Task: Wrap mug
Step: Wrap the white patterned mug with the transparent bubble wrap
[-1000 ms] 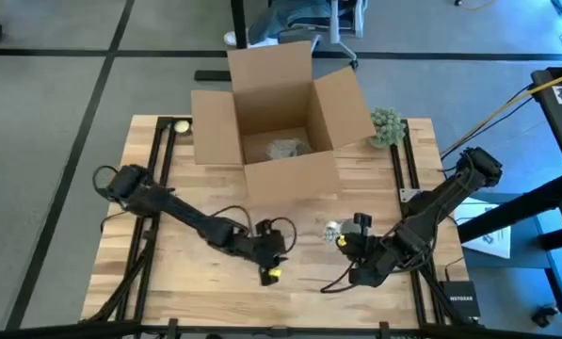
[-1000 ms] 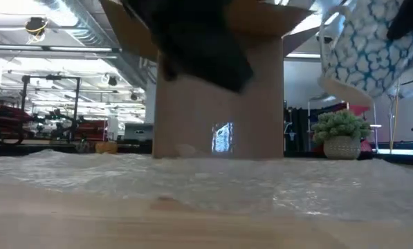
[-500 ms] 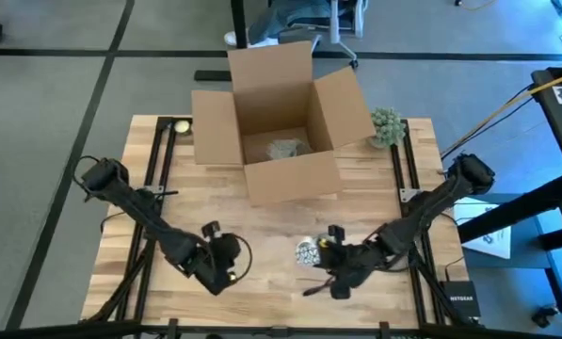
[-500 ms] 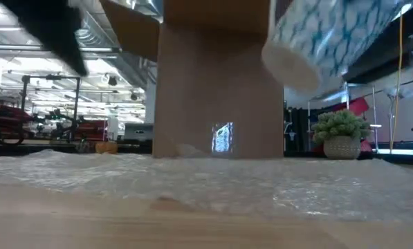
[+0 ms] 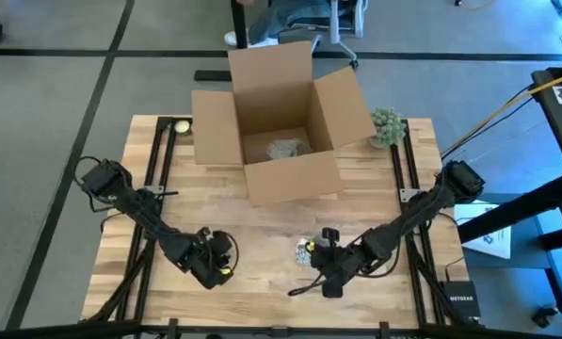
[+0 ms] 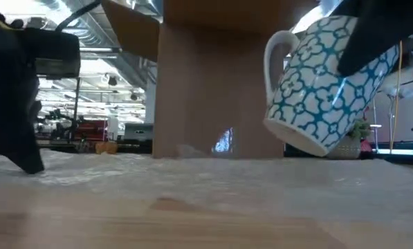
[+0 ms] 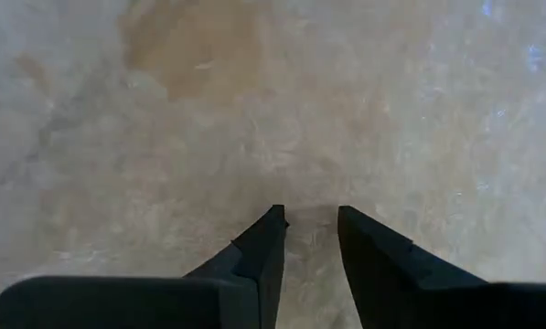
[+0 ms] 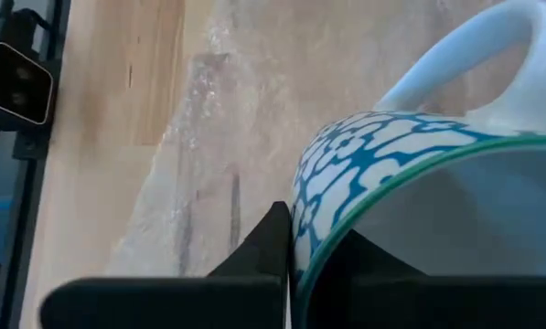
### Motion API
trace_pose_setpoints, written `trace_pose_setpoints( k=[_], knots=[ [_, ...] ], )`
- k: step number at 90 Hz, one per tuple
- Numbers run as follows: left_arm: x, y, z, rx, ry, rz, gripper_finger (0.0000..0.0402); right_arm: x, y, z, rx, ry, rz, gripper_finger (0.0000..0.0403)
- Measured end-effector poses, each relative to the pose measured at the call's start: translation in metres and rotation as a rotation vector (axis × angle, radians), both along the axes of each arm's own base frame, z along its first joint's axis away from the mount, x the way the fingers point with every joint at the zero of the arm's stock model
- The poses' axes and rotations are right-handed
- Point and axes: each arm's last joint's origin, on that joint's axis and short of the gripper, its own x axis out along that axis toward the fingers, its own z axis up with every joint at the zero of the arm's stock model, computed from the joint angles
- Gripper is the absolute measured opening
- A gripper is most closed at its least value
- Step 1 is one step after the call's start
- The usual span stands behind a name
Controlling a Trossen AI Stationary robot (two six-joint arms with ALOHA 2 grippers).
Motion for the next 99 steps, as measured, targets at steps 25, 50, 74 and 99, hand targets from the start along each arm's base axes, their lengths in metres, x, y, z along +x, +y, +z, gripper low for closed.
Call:
trace_pose_setpoints(
  k=[25,50,74,99],
  knots=[
    [-0.001,-0.039,0.009,-0.204,-0.206,-0.063,0.0088,0.015,-0.002,0.008,0.030,-0.117,0.096,0.0005],
    [0.005,-0.034,0.014,-0.114,-0.204,-0.058,0.0088,0.031,-0.018,-0.009,0.022,-0.048,0.119,0.0005],
    [0.014,-0.029,0.018,-0.075,-0.225,-0.070,0.0088,0.038,-0.025,-0.025,-0.002,0.009,0.107,0.0005],
    [0.016,-0.028,0.019,-0.062,-0.240,-0.061,0.0088,0.039,-0.028,-0.025,-0.006,0.014,0.101,0.0005]
  ],
)
